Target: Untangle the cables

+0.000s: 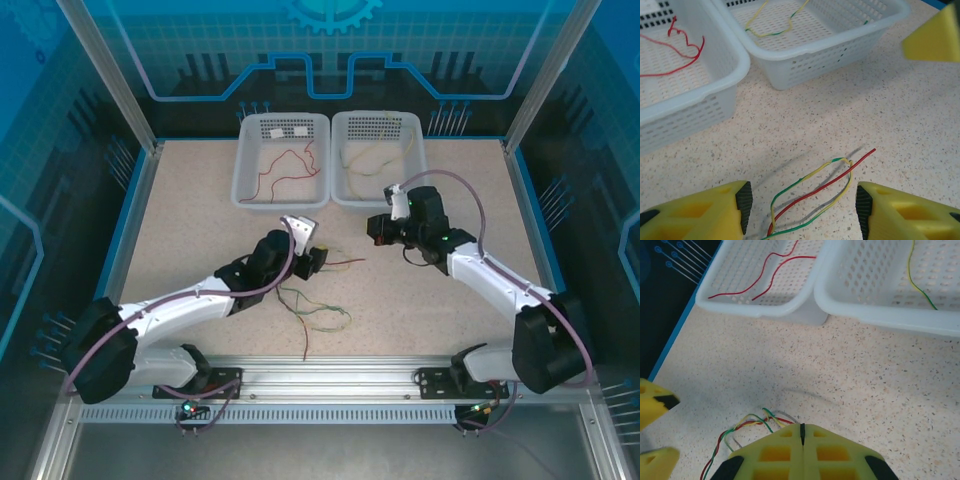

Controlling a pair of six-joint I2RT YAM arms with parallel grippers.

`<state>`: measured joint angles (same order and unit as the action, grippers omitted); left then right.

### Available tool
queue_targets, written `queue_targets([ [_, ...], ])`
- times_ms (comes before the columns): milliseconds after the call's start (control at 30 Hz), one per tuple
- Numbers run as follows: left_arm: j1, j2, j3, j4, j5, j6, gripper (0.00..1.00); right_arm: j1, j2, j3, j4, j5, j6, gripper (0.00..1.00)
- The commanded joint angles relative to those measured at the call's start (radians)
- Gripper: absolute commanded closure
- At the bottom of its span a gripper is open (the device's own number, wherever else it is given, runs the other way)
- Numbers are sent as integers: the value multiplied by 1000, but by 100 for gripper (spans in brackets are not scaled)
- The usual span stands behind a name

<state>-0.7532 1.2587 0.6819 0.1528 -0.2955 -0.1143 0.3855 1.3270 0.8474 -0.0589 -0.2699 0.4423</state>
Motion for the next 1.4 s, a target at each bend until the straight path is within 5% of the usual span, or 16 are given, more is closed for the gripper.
queue_targets([
  [0, 31, -61, -15, -31, -11, -105, 41, 80, -31, 25, -65, -52, -165, 87],
  [100, 105, -133, -85, -10, -8, -224, 36, 258, -41, 61, -172, -28, -416, 65],
  [167, 196, -175, -121, -33, 19, -322, 35, 377, -47, 39, -182, 11, -541, 59],
  [333, 377, -220, -175, -103, 77, -452, 32, 583, -29, -22, -136, 79, -677, 34],
  [467, 412, -252, -210, -110, 94, -460, 28, 695, 77, 40, -239, 141, -738, 28],
  [667, 416, -253, -255, -65, 103, -476, 27, 711, 255, 100, -296, 235, -778, 28],
  [833, 416, -236, -234, -74, 120, -450, 26, 711, 331, 126, -296, 230, -807, 37],
  [967, 416, -232, -234, -66, 125, -439, 26, 709, 388, 148, -296, 250, -798, 72],
  [1100, 416, -220, -237, -57, 136, -440, 26, 698, 383, 152, -275, 241, -767, 89],
  [1367, 416, -206, -209, -62, 183, -410, 25, 585, 281, 174, -247, 239, -623, 100],
])
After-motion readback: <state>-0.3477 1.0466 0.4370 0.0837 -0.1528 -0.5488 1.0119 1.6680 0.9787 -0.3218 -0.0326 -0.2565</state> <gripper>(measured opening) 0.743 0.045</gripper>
